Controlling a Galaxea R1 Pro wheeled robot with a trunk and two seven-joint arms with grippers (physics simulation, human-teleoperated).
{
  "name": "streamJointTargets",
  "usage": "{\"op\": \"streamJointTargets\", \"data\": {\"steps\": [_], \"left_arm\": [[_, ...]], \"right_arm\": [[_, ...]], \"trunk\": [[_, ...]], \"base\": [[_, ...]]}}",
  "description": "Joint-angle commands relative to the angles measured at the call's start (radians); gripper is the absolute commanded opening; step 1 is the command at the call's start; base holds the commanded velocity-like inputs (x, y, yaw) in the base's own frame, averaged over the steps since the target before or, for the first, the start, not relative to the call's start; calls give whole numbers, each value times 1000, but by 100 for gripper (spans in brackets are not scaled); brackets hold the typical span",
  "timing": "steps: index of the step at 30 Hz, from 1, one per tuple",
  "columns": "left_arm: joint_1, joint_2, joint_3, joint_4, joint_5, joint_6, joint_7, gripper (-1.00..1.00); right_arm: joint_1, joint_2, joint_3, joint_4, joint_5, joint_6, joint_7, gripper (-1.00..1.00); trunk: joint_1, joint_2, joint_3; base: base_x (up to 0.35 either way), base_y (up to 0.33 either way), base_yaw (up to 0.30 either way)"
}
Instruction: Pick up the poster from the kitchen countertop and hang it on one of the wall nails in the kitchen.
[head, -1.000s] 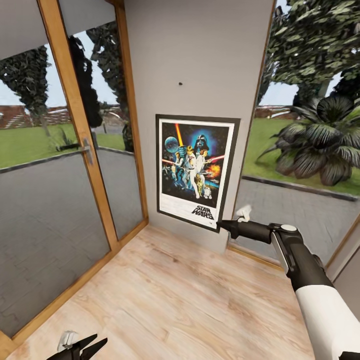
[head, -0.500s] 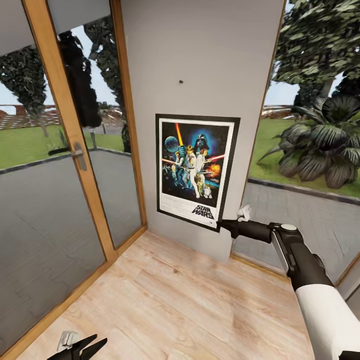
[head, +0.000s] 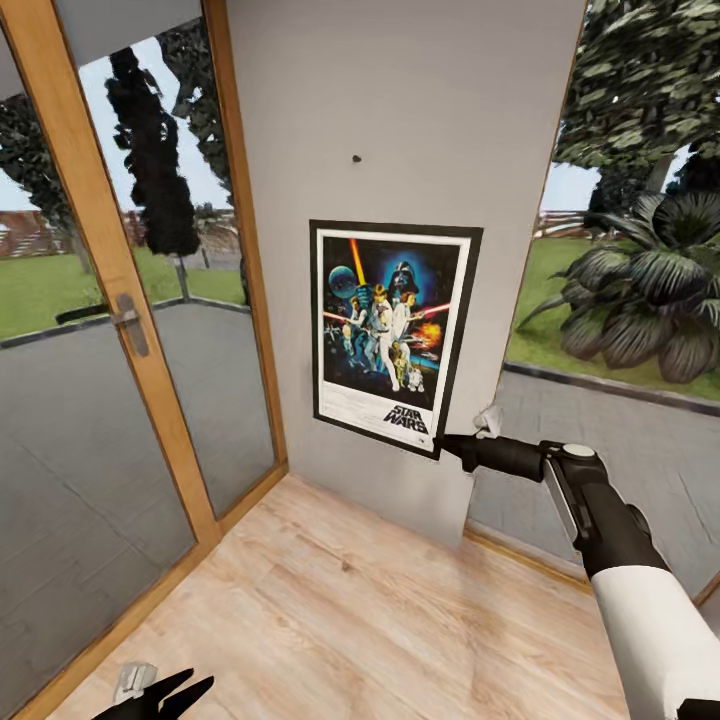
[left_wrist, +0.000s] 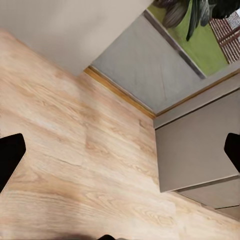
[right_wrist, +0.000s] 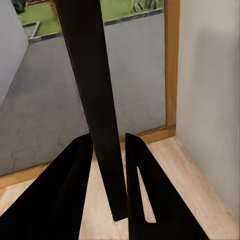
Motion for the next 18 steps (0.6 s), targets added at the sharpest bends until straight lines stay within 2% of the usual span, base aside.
{"op": "streamJointTargets", "data": {"steps": [1, 11, 15, 18], "left_arm": [[-1, 2, -7, 0, 10, 1, -1, 100], [-1, 3, -7, 0, 10, 1, -1, 100], [-1, 3, -7, 0, 9, 1, -2, 100], [-1, 3, -7, 0, 9, 0, -3, 100]], "right_arm": [[-2, 1, -2, -1, 4, 7, 7, -100], [-10, 2, -2, -9, 4, 12, 7, -100], [-21, 2, -2, -20, 4, 67, 6, -100], [-23, 2, -2, -27, 4, 82, 6, -100]], "trunk": [[1, -2, -2], [1, -2, -2], [1, -2, -2], [1, -2, -2]], "base": [[338, -1, 0], [338, 4, 0], [335, 55, 0], [230, 45, 0]]}}
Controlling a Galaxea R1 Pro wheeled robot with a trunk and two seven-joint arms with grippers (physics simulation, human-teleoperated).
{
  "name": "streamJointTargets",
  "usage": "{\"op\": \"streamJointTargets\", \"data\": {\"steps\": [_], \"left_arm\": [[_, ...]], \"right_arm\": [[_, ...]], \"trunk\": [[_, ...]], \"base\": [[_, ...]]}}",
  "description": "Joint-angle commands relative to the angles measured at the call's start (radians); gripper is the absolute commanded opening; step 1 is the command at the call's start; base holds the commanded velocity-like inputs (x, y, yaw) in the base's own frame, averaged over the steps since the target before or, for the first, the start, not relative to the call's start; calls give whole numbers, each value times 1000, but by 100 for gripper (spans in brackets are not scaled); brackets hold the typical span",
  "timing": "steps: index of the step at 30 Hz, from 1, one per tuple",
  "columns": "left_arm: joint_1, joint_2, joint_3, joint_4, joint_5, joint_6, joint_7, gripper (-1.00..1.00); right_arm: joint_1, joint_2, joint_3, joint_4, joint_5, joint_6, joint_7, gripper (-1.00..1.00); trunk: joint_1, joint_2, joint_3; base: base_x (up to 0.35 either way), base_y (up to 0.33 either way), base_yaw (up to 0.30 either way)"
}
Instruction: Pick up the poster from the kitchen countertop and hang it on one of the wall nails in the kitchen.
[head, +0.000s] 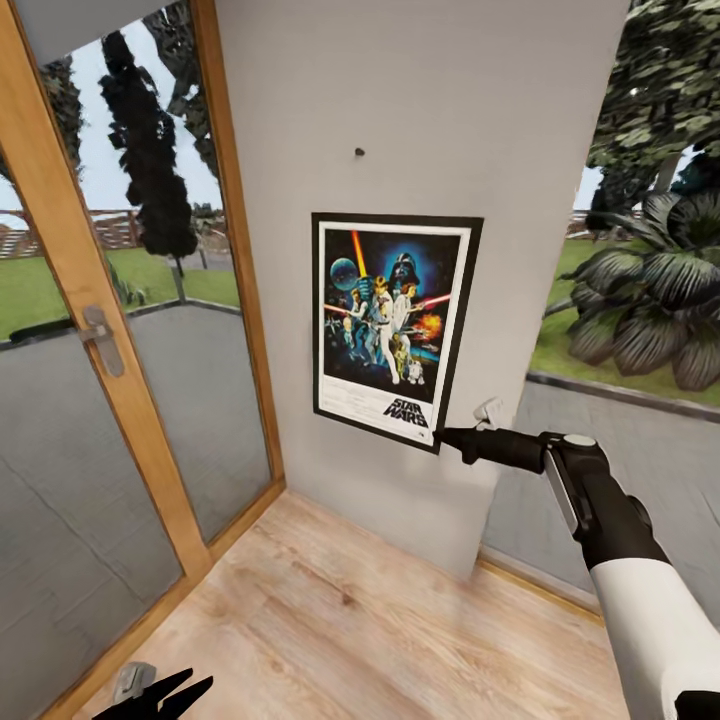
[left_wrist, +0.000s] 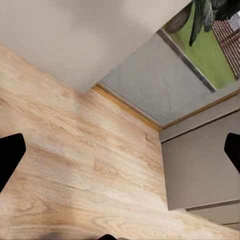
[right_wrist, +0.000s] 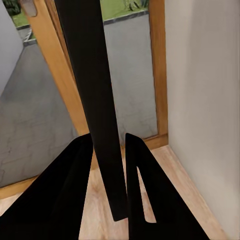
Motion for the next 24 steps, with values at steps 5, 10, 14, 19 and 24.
{"op": "streamJointTargets", "data": {"steps": [5, 10, 14, 19, 24], "left_arm": [[-1, 1, -8, 0, 8, -1, -3, 100], [-1, 1, -8, 0, 7, -2, -3, 100], [-1, 1, -9, 0, 5, -1, -2, 100], [-1, 1, -9, 0, 5, 1, 0, 100], [-1, 1, -9, 0, 5, 1, 0, 100]], "right_arm": [[-2, 1, -2, -5, 4, 15, 7, -100], [-2, 1, -2, -6, 4, 17, 7, -100], [-2, 1, -1, -6, 4, 18, 7, -100], [-3, 1, -1, -7, 4, 18, 7, -100], [-6, 1, -1, -8, 4, 18, 7, -100]], "trunk": [[1, -2, -2], [1, -2, -2], [1, -2, -2], [1, -2, -2], [1, -2, -2]], "base": [[76, 15, 0], [112, 92, -13], [226, 215, -5], [299, 155, -1], [327, 53, 0]]}}
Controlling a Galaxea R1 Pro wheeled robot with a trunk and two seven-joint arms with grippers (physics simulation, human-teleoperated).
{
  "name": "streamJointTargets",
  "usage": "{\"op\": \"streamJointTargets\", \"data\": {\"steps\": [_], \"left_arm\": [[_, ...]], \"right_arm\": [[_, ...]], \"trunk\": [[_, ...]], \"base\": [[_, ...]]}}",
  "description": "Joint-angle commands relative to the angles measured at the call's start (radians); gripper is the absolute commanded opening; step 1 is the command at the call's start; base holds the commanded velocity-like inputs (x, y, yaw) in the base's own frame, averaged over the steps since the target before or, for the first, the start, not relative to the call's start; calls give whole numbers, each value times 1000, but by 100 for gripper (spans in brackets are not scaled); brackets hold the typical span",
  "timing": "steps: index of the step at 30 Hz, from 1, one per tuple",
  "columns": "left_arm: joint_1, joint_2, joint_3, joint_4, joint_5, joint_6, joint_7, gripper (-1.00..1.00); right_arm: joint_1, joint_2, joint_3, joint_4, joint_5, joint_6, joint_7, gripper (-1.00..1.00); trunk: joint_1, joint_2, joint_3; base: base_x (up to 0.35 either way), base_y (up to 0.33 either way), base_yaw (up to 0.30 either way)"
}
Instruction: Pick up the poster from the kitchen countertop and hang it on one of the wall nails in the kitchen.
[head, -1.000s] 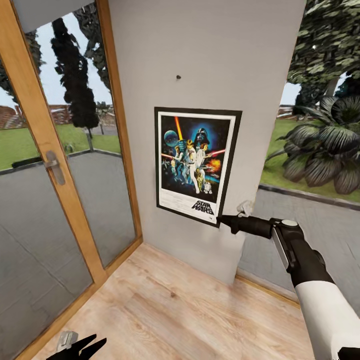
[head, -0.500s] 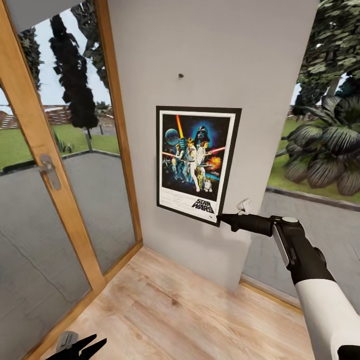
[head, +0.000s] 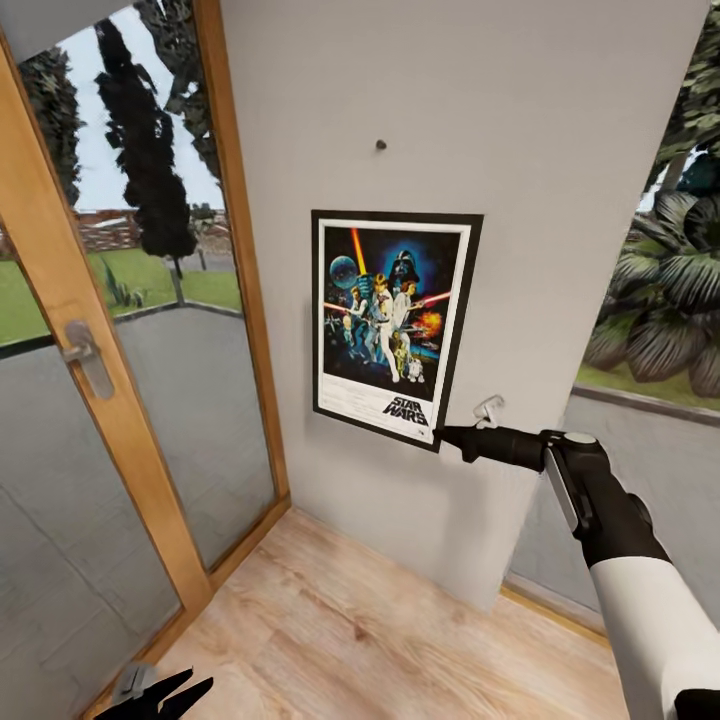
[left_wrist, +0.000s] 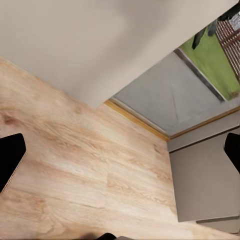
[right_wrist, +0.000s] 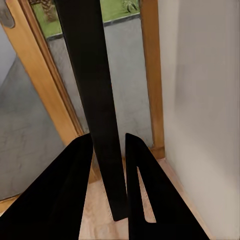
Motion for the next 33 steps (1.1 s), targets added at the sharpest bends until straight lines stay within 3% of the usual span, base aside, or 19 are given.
{"op": "streamJointTargets", "data": {"steps": [1, 13, 22, 33], "left_arm": [[-1, 1, -7, 0, 10, 1, -1, 100], [-1, 1, -6, 0, 10, -1, 1, 100], [-1, 4, -6, 0, 10, -1, 0, 100], [-1, 5, -6, 0, 10, -2, -2, 100]], "right_arm": [[-2, 0, -3, -2, 4, 7, 7, -100], [-24, 6, -2, -5, 4, 9, 6, -100], [-51, 22, -2, -11, 4, 13, -38, -100], [-92, 23, 30, -15, 3, 36, -40, -100]], "trunk": [[1, -2, -2], [1, -2, -2], [1, -2, -2], [1, -2, -2]], "base": [[334, 18, 0], [148, 4, 0], [124, 0, 0], [144, 0, 0]]}}
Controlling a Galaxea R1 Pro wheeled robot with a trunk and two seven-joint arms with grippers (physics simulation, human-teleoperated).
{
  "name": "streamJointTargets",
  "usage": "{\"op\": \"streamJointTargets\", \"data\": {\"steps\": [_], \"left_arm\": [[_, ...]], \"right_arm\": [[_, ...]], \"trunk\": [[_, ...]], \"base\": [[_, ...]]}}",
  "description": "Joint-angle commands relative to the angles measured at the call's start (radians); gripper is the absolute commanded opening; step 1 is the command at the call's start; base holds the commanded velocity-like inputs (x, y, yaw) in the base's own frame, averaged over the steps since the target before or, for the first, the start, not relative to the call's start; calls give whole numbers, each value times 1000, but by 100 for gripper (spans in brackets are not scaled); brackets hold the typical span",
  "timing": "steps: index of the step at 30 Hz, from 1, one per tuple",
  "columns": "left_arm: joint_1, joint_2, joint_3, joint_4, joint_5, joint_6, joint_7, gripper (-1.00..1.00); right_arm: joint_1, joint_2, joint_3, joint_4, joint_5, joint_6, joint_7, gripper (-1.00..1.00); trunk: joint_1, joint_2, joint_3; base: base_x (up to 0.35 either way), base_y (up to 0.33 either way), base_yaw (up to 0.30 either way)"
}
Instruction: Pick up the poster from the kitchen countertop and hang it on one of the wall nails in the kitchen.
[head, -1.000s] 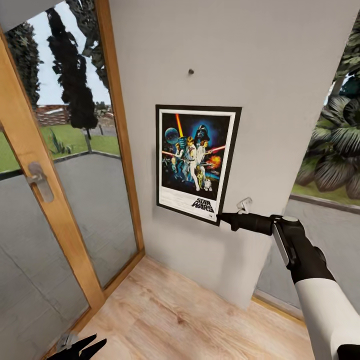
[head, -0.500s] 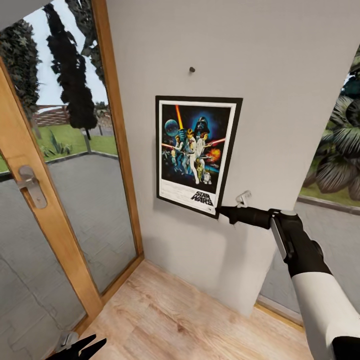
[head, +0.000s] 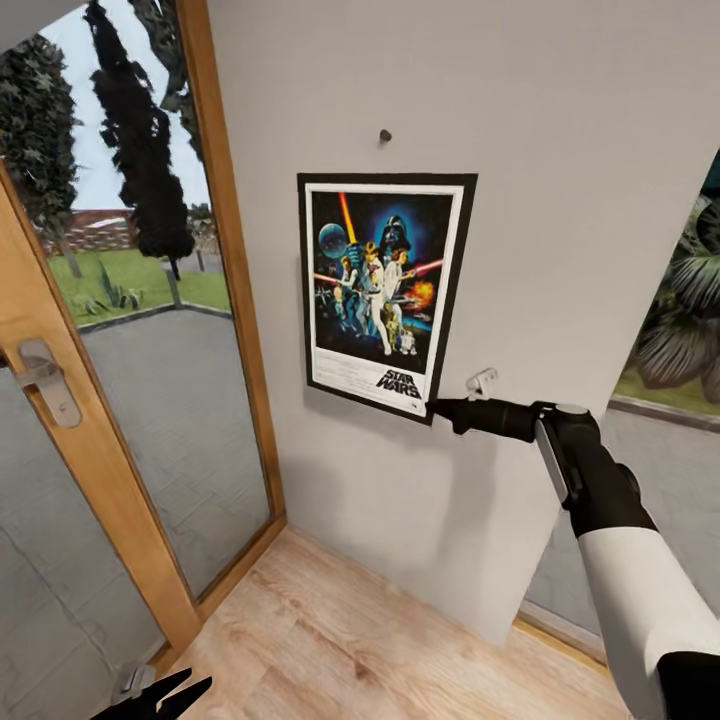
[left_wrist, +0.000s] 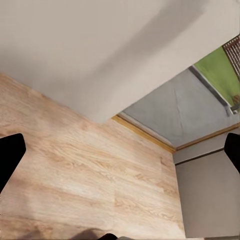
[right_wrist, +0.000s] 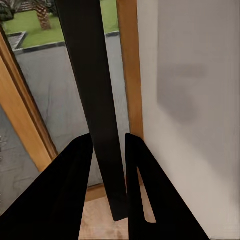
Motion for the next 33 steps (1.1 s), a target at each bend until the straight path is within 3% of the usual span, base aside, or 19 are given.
{"op": "streamJointTargets", "data": {"steps": [1, 15, 19, 33], "left_arm": [[-1, 1, -7, 0, 10, 1, -1, 100], [-1, 2, -7, 0, 10, 1, -1, 100], [-1, 2, -7, 0, 10, 1, -1, 100], [-1, 3, -7, 0, 11, 1, -2, 100]], "right_arm": [[-6, 0, -2, -9, 4, 24, 7, -100], [-63, 4, -1, -45, 2, 74, 7, -100], [-81, 13, -1, -74, 1, 146, 7, -100], [-125, 21, -1, -105, 0, 225, 6, -100]], "trunk": [[1, -2, -2], [1, -2, -2], [1, -2, -2], [1, -2, -2]], "base": [[71, 0, 0], [80, 0, 0], [4, 0, 0], [0, 0, 0]]}}
